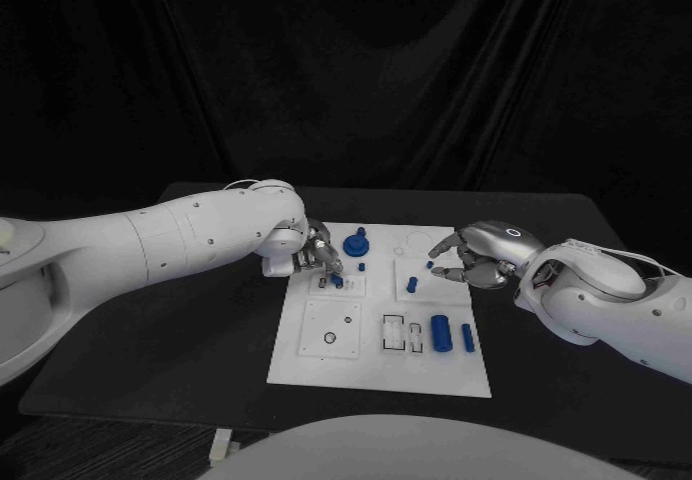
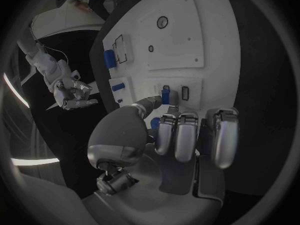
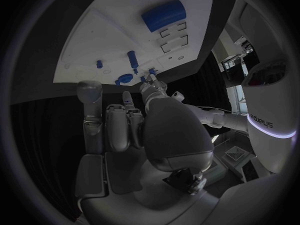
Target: Assemble the parts on the task board
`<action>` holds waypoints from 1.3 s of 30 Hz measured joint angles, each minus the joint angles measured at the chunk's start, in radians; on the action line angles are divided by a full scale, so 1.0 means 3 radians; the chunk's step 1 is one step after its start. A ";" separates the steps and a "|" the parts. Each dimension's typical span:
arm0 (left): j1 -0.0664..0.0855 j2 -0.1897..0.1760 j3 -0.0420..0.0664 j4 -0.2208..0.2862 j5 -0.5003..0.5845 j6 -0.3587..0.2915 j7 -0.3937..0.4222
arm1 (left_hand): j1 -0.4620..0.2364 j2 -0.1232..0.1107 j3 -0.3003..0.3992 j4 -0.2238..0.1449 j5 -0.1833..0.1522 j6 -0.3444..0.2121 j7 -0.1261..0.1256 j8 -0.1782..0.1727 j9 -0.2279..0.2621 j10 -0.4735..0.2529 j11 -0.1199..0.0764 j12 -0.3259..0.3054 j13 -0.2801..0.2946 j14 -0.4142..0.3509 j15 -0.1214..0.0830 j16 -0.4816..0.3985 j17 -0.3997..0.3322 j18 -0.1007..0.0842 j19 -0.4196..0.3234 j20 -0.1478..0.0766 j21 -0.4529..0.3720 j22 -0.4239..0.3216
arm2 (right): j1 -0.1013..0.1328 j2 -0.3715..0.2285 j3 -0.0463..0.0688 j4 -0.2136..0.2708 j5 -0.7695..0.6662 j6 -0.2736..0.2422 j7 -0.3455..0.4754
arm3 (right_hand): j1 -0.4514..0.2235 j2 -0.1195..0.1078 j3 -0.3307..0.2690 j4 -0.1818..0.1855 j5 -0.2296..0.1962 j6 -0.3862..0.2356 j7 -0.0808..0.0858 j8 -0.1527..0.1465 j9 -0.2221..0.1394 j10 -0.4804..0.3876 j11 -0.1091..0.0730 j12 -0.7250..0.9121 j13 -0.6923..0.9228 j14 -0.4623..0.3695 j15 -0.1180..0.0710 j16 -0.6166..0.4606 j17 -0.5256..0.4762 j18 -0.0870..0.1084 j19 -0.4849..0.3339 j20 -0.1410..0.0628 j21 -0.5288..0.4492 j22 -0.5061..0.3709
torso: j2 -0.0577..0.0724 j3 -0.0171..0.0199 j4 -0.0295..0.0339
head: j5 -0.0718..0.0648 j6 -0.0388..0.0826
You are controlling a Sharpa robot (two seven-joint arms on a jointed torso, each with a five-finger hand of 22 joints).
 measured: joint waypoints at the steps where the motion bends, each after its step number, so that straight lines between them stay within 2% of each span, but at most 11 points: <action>1: 0.0000 -0.0003 0.0000 0.0004 0.0000 -0.0003 0.0000 | -0.0007 -0.0007 0.0000 0.0000 0.0000 0.0000 0.0000 0.0000 0.0001 0.0000 0.0000 0.0000 0.0000 0.0000 0.0000 0.0000 0.0000 0.0000 0.0000 0.0000 -0.0001 0.0000 | 0.0000 0.0001 0.0000 -0.0001 0.0000 0.0000 0.0000 | 0.0004 0.0004 0.0000 0.0000 0.0012 0.0000 0.0000 0.0000 0.0000 0.0000 0.0000 0.0000 0.0000 0.0000 0.0000 0.0000 0.0000 0.0000 0.0000 0.0000 -0.0008 0.0000 | 0.0000 0.0000 0.0000 | 0.0000 0.0000; 15: -0.0011 -0.0024 0.0003 0.0035 0.0000 -0.0016 0.0000 | -0.0022 0.0005 0.0005 -0.0005 0.0000 -0.0001 0.0003 -0.0003 0.0002 0.0000 0.0000 0.0000 0.0000 0.0000 0.0000 0.0000 0.0000 -0.0001 -0.0024 0.0000 -0.0015 0.0000 | -0.0002 0.0005 0.0000 -0.0005 0.0000 0.0002 -0.0006 | 0.0024 -0.0017 0.0032 -0.0032 0.0111 0.0000 0.0000 -0.0013 -0.0009 0.0000 0.0000 0.0000 0.0000 0.0000 0.0000 -0.0016 0.0000 0.0000 0.0000 0.0000 -0.0025 -0.0001 | 0.0000 0.0002 -0.0003 | 0.0002 0.0000; 39: -0.0026 -0.0072 0.0001 0.0109 -0.0001 -0.0017 -0.0025 | -0.0033 -0.0005 0.0059 -0.0041 -0.0014 -0.0011 0.0009 -0.0026 0.0022 0.0000 0.0000 0.0000 0.0000 0.0000 0.0000 0.0000 0.0000 -0.0002 -0.0036 0.0013 -0.0040 0.0000 | -0.0004 0.0009 0.0000 -0.0010 0.0000 0.0023 -0.0041 | 0.0042 -0.0036 0.0051 -0.0051 0.0127 0.0000 0.0000 -0.0012 -0.0012 0.0000 0.0000 -0.0013 0.0000 0.0000 0.0000 -0.0018 0.0000 0.0000 0.0000 0.0000 -0.0046 -0.0002 | -0.0002 0.0003 -0.0004 | 0.0003 0.0000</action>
